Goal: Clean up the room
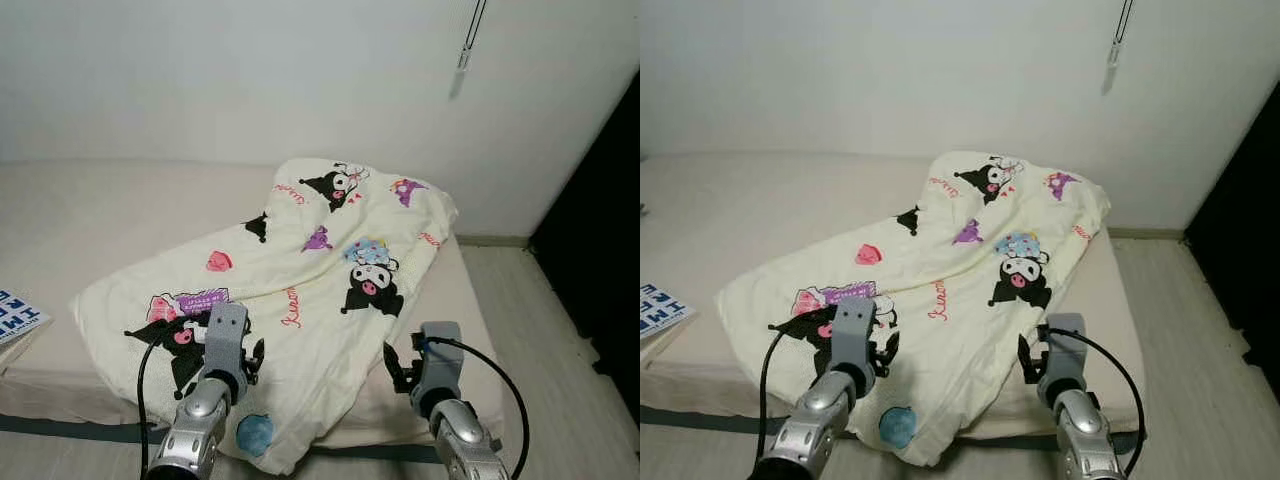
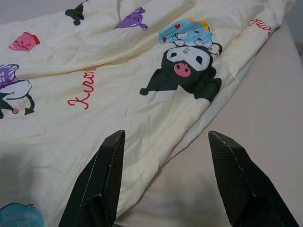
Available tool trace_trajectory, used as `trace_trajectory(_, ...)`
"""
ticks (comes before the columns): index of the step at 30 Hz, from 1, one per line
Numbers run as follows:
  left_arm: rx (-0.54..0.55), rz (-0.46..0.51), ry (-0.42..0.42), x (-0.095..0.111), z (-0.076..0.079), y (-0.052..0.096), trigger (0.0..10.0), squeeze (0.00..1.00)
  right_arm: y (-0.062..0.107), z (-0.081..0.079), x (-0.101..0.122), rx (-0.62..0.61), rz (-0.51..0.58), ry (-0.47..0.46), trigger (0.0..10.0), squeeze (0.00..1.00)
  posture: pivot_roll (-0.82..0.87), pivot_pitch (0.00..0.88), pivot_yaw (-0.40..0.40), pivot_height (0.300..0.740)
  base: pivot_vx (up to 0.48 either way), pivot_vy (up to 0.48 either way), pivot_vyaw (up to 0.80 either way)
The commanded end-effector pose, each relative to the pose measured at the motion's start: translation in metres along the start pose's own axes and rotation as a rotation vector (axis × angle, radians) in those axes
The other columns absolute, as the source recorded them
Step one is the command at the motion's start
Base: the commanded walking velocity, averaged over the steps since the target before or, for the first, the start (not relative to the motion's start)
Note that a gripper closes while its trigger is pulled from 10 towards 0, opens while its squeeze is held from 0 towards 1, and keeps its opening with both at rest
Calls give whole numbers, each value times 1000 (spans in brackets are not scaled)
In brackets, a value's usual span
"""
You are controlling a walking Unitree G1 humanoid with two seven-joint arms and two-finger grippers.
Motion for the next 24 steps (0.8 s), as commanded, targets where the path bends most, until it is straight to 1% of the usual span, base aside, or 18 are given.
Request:
trace_trajectory(1,-11,-20,-9,-11,-5,6,10000,0,2,0,-6,-5,-18,-24,10000,0,14,112,23,730,0,0,0)
trace_trajectory(5,-23,-21,-10,-15,-6,9,10000,0,3,1,-6,-6,-12,-26,10000,0,14,110,22,715,0,0,0)
trace_trajectory(9,-31,-21,-10,-16,-6,10,10000,0,3,1,-6,-6,-12,-25,10000,0,14,109,21,710,0,0,0)
trace_trajectory(12,-38,-23,-12,-19,-7,12,10000,0,4,3,-7,-10,-13,-23,10000,0,12,110,20,695,0,0,0)
trace_trajectory(16,-36,-23,-11,-19,-7,13,10000,0,4,3,-6,-9,-14,-23,10000,0,13,110,19,690,0,0,0)
trace_trajectory(24,-38,-17,-2,-17,-6,14,10000,0,3,2,-5,-5,-14,-25,10000,0,16,119,16,665,0,0,0)
Point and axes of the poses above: a point about 5 cm out from each wrist's last joint towards the gripper, its own y axis pointing back from the gripper into the wrist, its own x axis along the axis of the wrist's last joint, z = x × y, the point moved 5 cm from there along -y, pointing out of the wrist towards the gripper, and after that the axes turned 14 degrees about -y, right-handed, at the moved point
